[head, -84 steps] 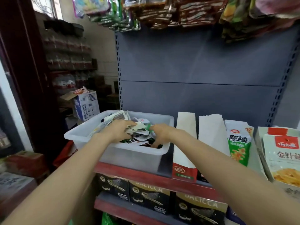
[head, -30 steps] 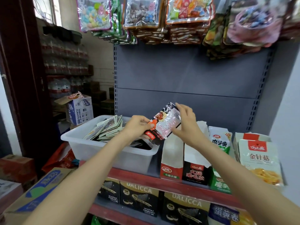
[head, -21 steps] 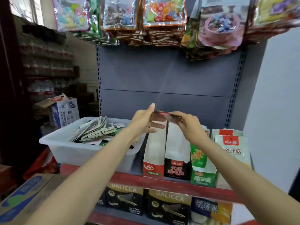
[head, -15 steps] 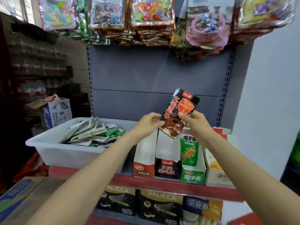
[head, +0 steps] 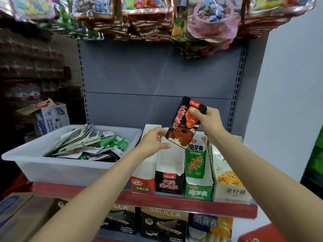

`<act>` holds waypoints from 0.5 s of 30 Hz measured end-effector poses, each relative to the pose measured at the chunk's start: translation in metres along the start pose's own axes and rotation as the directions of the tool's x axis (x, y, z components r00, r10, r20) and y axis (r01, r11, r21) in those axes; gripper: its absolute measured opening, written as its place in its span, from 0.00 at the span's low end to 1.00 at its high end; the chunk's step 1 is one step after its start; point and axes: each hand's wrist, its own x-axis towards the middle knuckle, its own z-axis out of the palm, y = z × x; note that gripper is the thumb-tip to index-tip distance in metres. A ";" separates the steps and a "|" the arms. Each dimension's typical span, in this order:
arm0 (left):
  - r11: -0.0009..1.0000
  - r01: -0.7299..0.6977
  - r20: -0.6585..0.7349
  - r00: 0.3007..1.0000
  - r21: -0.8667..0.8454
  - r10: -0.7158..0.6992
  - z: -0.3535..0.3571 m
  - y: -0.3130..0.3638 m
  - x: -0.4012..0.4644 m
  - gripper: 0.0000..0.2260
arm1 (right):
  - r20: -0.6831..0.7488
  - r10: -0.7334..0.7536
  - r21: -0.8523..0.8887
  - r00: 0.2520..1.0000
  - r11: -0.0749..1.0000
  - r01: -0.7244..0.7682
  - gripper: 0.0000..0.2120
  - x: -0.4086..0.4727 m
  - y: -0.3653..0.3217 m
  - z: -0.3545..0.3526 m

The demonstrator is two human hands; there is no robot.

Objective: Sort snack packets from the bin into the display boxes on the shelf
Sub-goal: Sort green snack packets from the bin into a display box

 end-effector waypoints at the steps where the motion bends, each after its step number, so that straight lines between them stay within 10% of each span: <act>1: 0.999 0.016 -0.042 0.999 0.031 -0.015 -0.002 -0.001 0.002 0.23 | -0.002 -0.011 -0.032 1.000 0.999 0.011 0.04 0.004 -0.001 0.003; 15: 0.964 0.228 0.150 0.957 0.140 -0.248 -0.008 -0.016 0.028 0.25 | 0.248 -0.182 -0.566 0.952 0.770 0.295 0.04 0.022 0.027 0.033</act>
